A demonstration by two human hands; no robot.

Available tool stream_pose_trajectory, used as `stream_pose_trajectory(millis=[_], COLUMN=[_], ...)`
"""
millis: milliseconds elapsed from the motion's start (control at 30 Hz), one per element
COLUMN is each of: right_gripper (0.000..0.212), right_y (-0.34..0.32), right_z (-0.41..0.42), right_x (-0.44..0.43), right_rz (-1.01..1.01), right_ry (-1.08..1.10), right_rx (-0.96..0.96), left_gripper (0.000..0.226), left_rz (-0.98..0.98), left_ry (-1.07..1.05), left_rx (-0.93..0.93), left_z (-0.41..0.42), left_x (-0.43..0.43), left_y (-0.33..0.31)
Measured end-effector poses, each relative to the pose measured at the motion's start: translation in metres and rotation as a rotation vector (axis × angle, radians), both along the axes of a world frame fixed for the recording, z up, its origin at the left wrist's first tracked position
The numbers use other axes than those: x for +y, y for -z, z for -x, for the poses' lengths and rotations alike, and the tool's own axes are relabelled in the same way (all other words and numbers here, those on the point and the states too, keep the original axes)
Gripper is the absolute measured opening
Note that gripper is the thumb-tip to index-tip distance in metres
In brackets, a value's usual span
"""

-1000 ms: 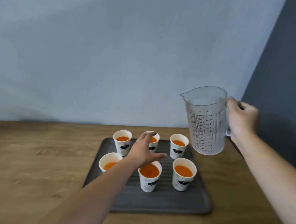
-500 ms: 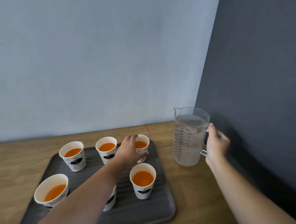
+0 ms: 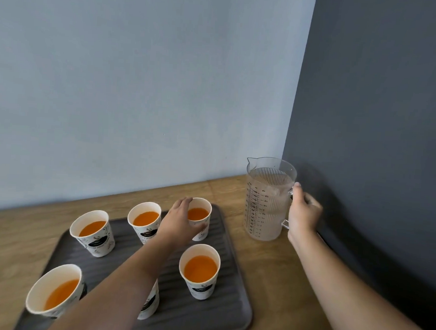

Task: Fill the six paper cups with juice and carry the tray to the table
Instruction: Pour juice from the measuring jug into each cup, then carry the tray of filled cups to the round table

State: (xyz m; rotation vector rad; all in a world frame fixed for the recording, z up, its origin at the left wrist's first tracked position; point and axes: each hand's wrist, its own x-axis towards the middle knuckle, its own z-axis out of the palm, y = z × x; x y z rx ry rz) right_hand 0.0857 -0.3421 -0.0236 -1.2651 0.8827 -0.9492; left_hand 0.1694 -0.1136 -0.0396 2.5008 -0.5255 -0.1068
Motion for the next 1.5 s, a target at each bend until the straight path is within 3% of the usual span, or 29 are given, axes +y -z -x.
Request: stream_pose_trajectory(millis=[200, 267, 333, 433, 500, 600, 733, 900, 1133, 1267, 1400, 1500], right_gripper=[0.036, 0.053, 0.057, 0.034, 0.020, 0.012, 0.008, 0.038, 0.045, 0.045, 0.051, 0.049], right_y=[-0.007, -0.004, -0.004, -0.016, -0.021, -0.015, 0.010, 0.048, 0.079, 0.088, 0.099, 0.104], right_z=[0.008, 0.015, 0.024, 0.032, 0.033, 0.027, 0.021, 0.009, -0.007, -0.012, -0.011, -0.014], right_x=[-0.003, -0.001, 0.007, 0.030, 0.047, 0.065, 0.087, 0.099, 0.095, 0.093, 0.088, 0.086], right_rz=[0.092, 0.282, 0.551, 0.913, 1.036, 0.945, 0.858, 0.788, 0.761, 0.784, 0.912, 0.914], right_ry=[-0.063, 0.014, 0.114, 0.034, -0.133, -0.372, -0.554, -0.723, -0.714, -0.692, -0.688, -0.669], right_rx=[0.084, 0.161, 0.257, 0.132, 0.038, 0.049, 0.252, 0.622, 0.781, 0.862, 1.040, 1.043], left_gripper=[0.081, 0.082, 0.082, 0.082, 0.080, 0.077, 0.072, 0.065, 0.056, 0.054, 0.057, 0.058], left_rz=[0.010, 0.009, -0.001, -0.001, -0.001, 0.038, 0.066, 0.121, 0.179, 0.146, -0.057, -0.178], left_ry=[0.008, 0.014, 0.012, 0.010, -0.004, -0.057, -0.224, -0.431, -0.629, -0.594, -0.558, -0.550], left_rx=[0.027, 0.013, -0.007, -0.035, -0.063, -0.076, -0.082, -0.051, 0.152, 0.288, 0.161, 0.080], left_z=[0.002, 0.006, 0.011, 0.015, 0.017, 0.016, 0.011, 0.003, 0.001, 0.007, 0.015, 0.018], left_x=[0.007, 0.012, 0.018, 0.036, 0.055, 0.083, 0.141, 0.218, 0.284, 0.290, 0.286, 0.284], left_y=[-0.009, -0.014, -0.021, -0.032, -0.041, -0.054, -0.060, -0.042, 0.020, 0.056, 0.074, 0.079])
